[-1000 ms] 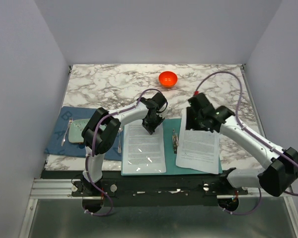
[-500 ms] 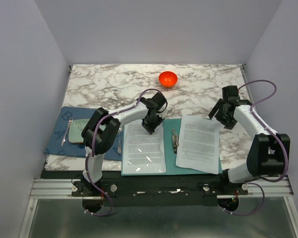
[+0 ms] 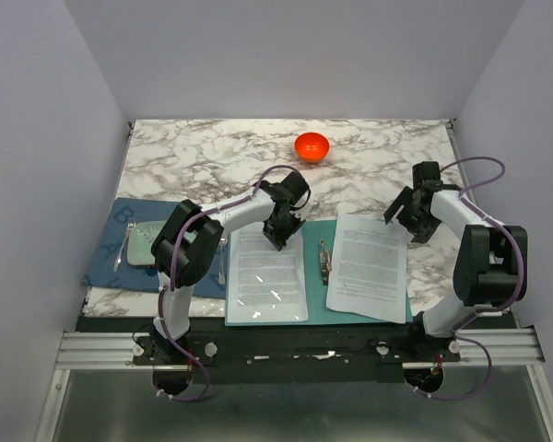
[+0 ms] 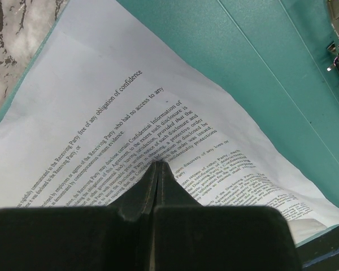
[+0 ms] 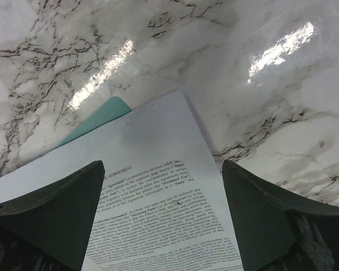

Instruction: Put the files into the folder

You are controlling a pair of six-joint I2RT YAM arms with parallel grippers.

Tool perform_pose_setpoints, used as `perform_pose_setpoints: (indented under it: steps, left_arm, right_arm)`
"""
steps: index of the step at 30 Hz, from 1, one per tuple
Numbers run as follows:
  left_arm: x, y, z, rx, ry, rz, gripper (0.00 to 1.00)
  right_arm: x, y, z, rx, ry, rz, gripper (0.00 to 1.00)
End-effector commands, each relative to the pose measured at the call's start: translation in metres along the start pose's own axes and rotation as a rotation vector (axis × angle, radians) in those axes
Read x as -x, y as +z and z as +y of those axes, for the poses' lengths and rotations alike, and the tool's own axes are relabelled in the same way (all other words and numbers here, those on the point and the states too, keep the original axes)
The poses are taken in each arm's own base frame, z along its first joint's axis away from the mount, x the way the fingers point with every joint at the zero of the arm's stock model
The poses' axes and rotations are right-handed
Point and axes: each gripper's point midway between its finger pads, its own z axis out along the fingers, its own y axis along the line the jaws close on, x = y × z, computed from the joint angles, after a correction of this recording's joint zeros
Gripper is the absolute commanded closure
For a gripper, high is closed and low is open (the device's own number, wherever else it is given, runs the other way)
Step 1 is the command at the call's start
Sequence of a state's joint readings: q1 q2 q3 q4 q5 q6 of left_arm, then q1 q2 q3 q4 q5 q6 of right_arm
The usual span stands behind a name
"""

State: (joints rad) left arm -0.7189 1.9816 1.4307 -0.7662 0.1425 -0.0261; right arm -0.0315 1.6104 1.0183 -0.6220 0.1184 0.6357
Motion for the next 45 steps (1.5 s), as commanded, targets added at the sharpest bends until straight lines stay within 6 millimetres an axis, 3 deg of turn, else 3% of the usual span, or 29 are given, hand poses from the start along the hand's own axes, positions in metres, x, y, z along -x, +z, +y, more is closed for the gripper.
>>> perform_pose_setpoints:
  steps: [1,7,15,31,35,45]
  left_arm:
    - [0.005,-0.016,-0.004,-0.025,0.013,-0.033,1.0]
    - [0.004,-0.016,-0.005,-0.03,0.013,-0.028,1.0]
    - [0.003,-0.015,-0.005,-0.032,0.014,-0.024,1.0]
    - [0.004,-0.012,-0.007,-0.039,0.011,-0.016,1.0]
    - [0.005,-0.012,-0.006,-0.036,0.009,-0.016,1.0]
    - [0.004,-0.009,-0.005,-0.033,0.008,-0.01,1.0]
  right_arm:
    - [0.001,0.009,-0.002,0.0,0.059,0.012,0.06]
    - [-0.004,0.019,-0.006,0.022,0.077,0.041,0.06]
    - [-0.015,0.025,0.012,0.125,0.081,0.112,0.06]
    - [-0.021,0.016,0.019,0.196,0.061,0.109,0.06]
    - [-0.024,0.015,0.022,0.208,0.033,0.106,0.01]
    - [-0.024,0.003,0.045,0.27,-0.078,0.067,0.0]
